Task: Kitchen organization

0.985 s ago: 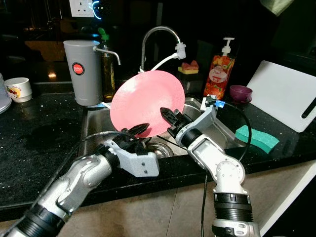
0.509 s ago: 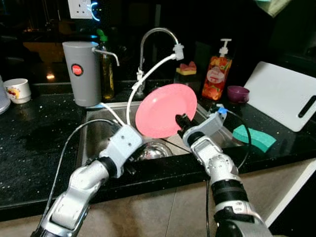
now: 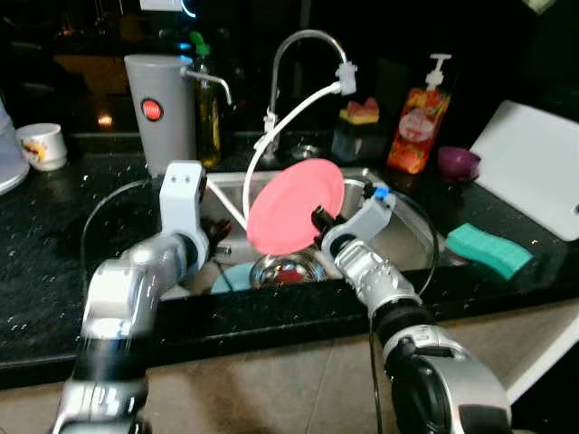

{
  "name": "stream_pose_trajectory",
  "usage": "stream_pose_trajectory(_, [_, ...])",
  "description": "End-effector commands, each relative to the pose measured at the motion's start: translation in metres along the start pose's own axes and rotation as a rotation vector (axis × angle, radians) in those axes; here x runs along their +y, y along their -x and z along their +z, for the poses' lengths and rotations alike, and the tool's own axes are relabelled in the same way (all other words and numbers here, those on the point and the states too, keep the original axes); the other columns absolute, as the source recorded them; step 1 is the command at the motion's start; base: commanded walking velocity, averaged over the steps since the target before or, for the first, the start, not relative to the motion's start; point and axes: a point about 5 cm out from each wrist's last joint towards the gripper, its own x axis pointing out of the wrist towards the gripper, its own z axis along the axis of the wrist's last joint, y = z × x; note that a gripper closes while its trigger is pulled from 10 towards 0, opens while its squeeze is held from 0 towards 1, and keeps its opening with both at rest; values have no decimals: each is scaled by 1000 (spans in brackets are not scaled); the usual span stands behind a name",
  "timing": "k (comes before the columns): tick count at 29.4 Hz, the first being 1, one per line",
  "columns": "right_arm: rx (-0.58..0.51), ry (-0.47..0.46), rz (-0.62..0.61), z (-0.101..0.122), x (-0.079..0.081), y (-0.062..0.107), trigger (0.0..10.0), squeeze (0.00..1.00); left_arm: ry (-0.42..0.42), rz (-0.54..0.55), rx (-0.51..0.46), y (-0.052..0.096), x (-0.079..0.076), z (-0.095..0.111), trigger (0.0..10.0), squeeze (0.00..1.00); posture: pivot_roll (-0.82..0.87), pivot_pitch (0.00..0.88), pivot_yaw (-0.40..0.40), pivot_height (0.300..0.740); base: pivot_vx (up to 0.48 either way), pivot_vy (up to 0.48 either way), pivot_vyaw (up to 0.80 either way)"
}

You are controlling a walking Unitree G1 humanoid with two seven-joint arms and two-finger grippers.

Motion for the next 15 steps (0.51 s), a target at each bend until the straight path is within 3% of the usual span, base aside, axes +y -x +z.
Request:
stream_pose_trajectory(1, [-6,28,-12,3,0,-1,10000,0,22,-38,71,-8,1,-1,10000,0,258,143,-59,740,0,0,0])
stream_pose_trajectory(2, [-5,30,-30,3,-2,-1,10000,0,15,-82,115,-14,-2,0,10000,0,259,143,-60,740,0,0,0])
stream_pose_trajectory(7, [-8,33,-39,4,-3,-2,10000,0,23,-142,168,-22,-7,3,10000,0,256,138,-50,740,0,0,0])
stream_pose_trajectory(8, [-10,36,-39,4,-2,-2,10000,341,18,-156,179,-25,-8,5,10000,0,255,135,-48,740,0,0,0])
stream_pose_trajectory(9, [-13,40,-41,5,-2,-2,10000,341,17,-164,190,-27,-8,6,10000,0,255,135,-48,740,0,0,0])
stream_pose_trajectory(10, [-16,42,-42,5,-2,-3,10000,1000,24,-162,206,-29,-7,5,10000,0,253,133,-48,740,0,0,0])
stream_pose_trajectory(15, [-64,33,3,15,5,-4,10000,1000,26,-164,254,-35,-4,0,10000,0,257,123,-53,740,0,0,0])
